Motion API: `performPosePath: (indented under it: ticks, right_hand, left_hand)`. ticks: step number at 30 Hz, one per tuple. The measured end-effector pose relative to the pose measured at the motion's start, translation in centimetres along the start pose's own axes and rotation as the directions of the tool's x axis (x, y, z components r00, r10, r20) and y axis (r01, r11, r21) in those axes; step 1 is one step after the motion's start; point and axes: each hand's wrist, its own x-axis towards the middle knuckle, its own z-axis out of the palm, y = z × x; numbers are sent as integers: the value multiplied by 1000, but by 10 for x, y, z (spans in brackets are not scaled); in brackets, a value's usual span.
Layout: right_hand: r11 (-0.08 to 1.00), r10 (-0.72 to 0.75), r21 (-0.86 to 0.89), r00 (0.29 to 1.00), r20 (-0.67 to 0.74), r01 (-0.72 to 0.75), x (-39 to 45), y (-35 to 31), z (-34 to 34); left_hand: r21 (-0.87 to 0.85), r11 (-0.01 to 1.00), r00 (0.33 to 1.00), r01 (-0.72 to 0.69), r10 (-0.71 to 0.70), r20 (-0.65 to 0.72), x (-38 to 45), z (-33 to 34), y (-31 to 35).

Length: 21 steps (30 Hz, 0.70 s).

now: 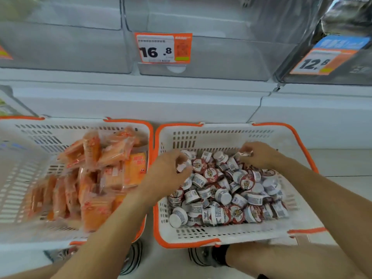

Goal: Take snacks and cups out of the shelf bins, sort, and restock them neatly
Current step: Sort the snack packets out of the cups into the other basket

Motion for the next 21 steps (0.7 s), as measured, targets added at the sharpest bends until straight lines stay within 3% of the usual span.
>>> performPosePath:
  ticks: [4, 8, 11, 13, 15, 17, 19, 21]
  right_hand:
    - [986, 158, -66, 981, 115, -151, 4, 56, 34]
    - [975, 222, -47, 972, 75, -219, 20, 65, 79]
    - [966, 256, -7, 962, 95, -257, 26, 64, 82]
    - [978, 205, 14, 972, 115, -208, 23, 63, 86]
    - [988, 54, 136, 983, 174, -79, 9, 50, 93]
    - [952, -176, 292, 946, 273, 93, -5, 38, 97]
    - [941, -275, 287, 898, 343, 178, -12, 41, 95]
    - [955, -229, 228, 960, 159, 190, -5, 66, 85]
  left_hand:
    - [225, 972, 949, -71, -4, 316, 19, 67, -5]
    - [396, 913, 909, -93, -84, 407, 44, 105, -14]
    - [401, 914, 910, -64, -111, 399, 70, 123, -18]
    - [345, 936, 937, -74, -54, 346, 86, 135, -13]
    - [256, 960, 947, -117, 30, 318, 100, 148, -2]
    - [184, 969, 931, -165, 91, 354, 113, 161, 7]
    - [182, 963, 881, -198, 94, 464, 123, 172, 8]
    - [246, 941, 825, -231, 56, 562, 129, 182, 1]
